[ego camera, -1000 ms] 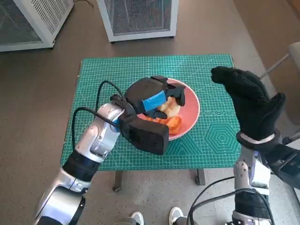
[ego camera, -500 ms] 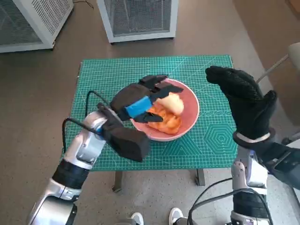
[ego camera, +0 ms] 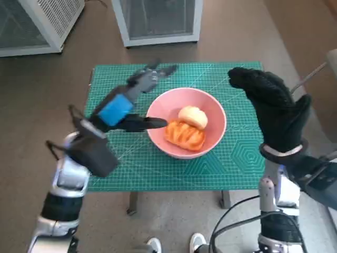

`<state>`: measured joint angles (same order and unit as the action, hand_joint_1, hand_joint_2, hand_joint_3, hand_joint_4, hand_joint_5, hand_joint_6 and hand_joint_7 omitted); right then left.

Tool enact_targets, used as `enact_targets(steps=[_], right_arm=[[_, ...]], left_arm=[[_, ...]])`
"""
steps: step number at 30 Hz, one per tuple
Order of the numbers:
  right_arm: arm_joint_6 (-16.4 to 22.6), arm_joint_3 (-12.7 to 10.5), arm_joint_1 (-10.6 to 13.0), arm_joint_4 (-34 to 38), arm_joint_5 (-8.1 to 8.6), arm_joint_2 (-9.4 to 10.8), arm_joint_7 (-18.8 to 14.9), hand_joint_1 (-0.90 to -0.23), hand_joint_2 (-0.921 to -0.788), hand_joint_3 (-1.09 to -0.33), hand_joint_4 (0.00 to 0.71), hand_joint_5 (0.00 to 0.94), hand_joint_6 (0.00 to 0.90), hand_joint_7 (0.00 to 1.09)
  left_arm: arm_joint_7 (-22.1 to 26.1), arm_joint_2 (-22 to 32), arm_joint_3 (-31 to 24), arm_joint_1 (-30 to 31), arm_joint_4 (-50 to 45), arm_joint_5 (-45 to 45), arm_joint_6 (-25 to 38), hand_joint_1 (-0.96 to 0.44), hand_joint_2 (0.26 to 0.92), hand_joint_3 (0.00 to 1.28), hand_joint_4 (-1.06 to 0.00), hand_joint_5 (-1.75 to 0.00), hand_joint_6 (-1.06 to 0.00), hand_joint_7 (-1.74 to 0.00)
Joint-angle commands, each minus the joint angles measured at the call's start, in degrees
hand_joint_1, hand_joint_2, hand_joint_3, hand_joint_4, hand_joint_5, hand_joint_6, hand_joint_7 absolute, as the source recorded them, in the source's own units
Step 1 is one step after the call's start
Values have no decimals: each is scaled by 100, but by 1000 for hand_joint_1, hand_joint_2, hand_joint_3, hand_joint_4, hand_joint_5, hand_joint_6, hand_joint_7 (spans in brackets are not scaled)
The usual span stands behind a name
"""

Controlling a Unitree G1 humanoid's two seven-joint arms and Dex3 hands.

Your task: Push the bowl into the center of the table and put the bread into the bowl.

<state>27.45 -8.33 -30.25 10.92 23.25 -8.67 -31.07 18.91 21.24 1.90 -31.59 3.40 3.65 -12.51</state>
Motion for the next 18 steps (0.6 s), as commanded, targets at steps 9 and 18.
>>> enact_targets(steps=[9,18], right_arm=[[-158,40,-201,-228,-378,-13,442,-384,-921,-476,407,0,70,612],[-176,115,-357,-358,-560,-6,650,-395,-921,-463,383,0,85,633]], left_arm=[[-158,-631,-461,271,-492,-1034,-548,-568,921,363,-51,-22,-1,-519],[-207,-1011,-543,295,-259,-1266,-1049,-607,921,415,-107,-51,1,-490]])
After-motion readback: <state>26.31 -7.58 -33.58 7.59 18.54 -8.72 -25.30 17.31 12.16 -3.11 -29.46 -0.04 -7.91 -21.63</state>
